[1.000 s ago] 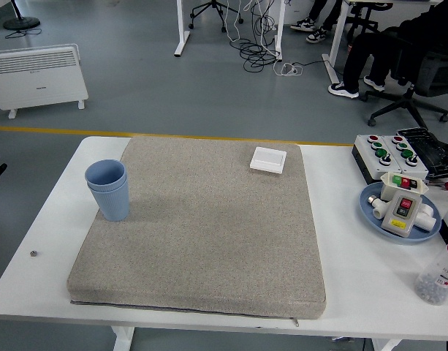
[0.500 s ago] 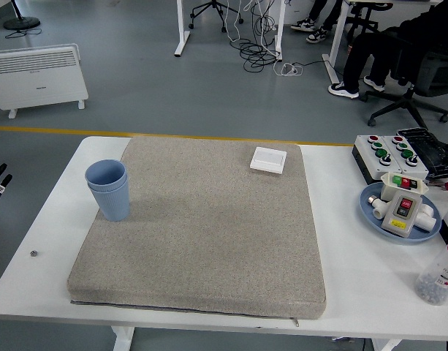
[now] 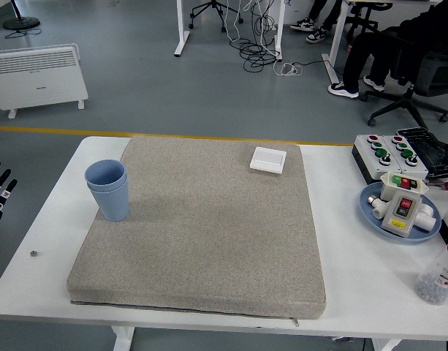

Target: Push cup pick cup insert cup

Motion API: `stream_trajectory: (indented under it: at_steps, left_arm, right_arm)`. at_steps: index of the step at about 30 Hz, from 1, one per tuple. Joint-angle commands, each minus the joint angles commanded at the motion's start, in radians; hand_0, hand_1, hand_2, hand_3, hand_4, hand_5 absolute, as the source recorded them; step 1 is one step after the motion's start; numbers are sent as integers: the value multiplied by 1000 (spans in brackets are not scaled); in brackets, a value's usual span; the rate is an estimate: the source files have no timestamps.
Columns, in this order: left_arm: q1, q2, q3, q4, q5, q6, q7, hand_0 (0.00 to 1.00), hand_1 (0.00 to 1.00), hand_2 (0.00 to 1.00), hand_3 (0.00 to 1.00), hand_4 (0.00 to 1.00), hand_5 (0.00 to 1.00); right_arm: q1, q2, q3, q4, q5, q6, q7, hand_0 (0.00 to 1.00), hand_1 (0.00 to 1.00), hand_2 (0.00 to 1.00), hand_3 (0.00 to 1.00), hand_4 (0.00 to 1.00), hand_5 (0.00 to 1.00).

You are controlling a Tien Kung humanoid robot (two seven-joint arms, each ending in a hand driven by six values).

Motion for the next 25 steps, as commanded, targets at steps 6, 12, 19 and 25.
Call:
stream_trajectory:
  at_steps: [6,12,19,25]
  left_arm:
    - [18,36,40,-16,141,-8,-31,810,768,773,722,753,998]
    - [28,36,69,-17,370,-16,-29,810,768,770,716,751,998]
    - [25,39,70,-20,417,-20,-27,813,773,771,731,741,998]
    - [43,58,69,-21,371,-29,5,813,773,771,731,741,998]
  right_arm:
    - [-3,-1,2,0,-2,-2,2,760,647,667,610,183,616]
    - [-2,-1,0,0,-1,-3,3,760,647,667,610,180,618]
    - [2,-1,-3,0,5,-3,3,760,646,666,609,179,617]
    - [7,-2,-2,0,4,-3,2,760,646,666,609,179,617]
